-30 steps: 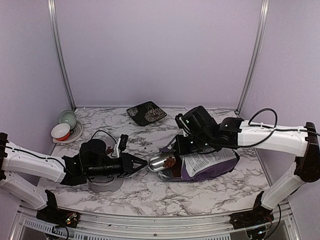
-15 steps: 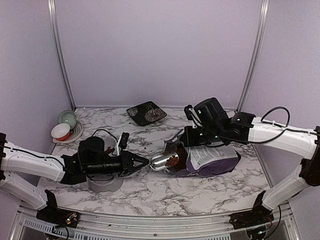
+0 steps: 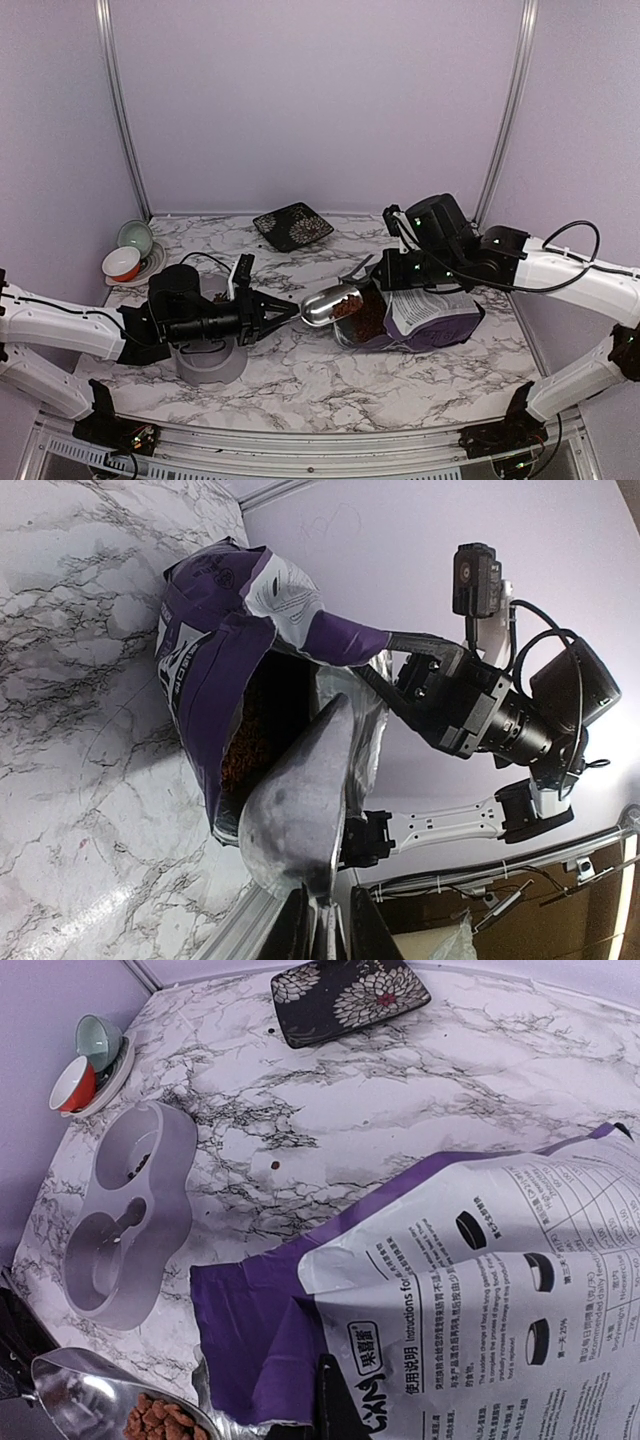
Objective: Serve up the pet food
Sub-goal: Collect the pet food from the pet food bag, then place the pet food in the pet food bowl.
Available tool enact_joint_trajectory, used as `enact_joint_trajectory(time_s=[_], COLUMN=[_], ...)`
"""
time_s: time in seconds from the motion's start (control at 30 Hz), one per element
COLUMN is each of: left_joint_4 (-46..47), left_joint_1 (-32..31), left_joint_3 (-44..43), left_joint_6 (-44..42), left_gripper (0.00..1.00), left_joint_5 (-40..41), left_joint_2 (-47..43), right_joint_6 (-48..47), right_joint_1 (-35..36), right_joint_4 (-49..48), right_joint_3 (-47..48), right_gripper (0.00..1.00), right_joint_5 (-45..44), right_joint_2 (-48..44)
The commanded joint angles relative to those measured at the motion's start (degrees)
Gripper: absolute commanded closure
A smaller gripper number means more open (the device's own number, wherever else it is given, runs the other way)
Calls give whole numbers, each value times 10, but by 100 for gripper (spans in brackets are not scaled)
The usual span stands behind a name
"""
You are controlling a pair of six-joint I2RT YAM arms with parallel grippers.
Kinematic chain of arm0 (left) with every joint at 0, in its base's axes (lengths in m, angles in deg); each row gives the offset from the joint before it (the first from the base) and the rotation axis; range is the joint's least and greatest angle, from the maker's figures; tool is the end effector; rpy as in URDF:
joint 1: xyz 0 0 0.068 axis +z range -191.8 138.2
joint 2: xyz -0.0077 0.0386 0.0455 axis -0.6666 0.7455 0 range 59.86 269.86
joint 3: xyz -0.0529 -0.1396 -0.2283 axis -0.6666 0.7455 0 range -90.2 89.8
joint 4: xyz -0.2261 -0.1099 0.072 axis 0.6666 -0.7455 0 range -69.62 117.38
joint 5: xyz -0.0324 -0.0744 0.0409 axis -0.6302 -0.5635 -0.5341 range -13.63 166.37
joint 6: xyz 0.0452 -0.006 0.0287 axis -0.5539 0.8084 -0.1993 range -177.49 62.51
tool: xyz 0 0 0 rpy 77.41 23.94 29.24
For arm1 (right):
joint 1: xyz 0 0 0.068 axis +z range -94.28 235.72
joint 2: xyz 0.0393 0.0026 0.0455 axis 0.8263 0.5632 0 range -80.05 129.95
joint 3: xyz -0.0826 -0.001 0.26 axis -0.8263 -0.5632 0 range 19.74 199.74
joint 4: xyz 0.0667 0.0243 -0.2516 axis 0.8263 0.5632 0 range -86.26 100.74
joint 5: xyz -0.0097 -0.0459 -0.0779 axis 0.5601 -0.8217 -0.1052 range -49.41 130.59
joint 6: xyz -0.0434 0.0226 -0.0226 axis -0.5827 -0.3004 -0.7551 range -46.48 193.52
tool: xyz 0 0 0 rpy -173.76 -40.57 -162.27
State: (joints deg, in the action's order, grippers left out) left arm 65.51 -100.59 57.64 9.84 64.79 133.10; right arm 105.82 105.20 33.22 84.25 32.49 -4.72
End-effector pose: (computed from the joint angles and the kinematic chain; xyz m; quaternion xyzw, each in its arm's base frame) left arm 0.1373 -0.2403 0.2449 0.0155 0.7245 -0.6440 0.2453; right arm 0.1911 0.2159 0.3111 -0.1059 0.8994 0.2259 0.3589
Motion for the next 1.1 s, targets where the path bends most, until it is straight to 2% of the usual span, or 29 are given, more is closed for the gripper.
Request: enact_joint_trajectory(time_s=[0.0, 0.17, 1.07], left_joint_4=[35, 37, 43], left_joint_1=[4, 4, 11], left_joint_3=[-25, -30, -36], left_joint_6=[21, 30, 55], left_gripper=[100, 100, 100], left_joint_5=[-10, -8, 5], left_joint_2=[-16, -17, -47], right_joint_6=[-3, -5, -7], right_joint_1=[-9, -28, -31], right_joint_4=[-11, -11, -18], right_joint_3=[-1, -9, -36], right_gripper=[100, 100, 100], right_joint_5=[-33, -35, -37], right_joint_2=[-30, -37, -58])
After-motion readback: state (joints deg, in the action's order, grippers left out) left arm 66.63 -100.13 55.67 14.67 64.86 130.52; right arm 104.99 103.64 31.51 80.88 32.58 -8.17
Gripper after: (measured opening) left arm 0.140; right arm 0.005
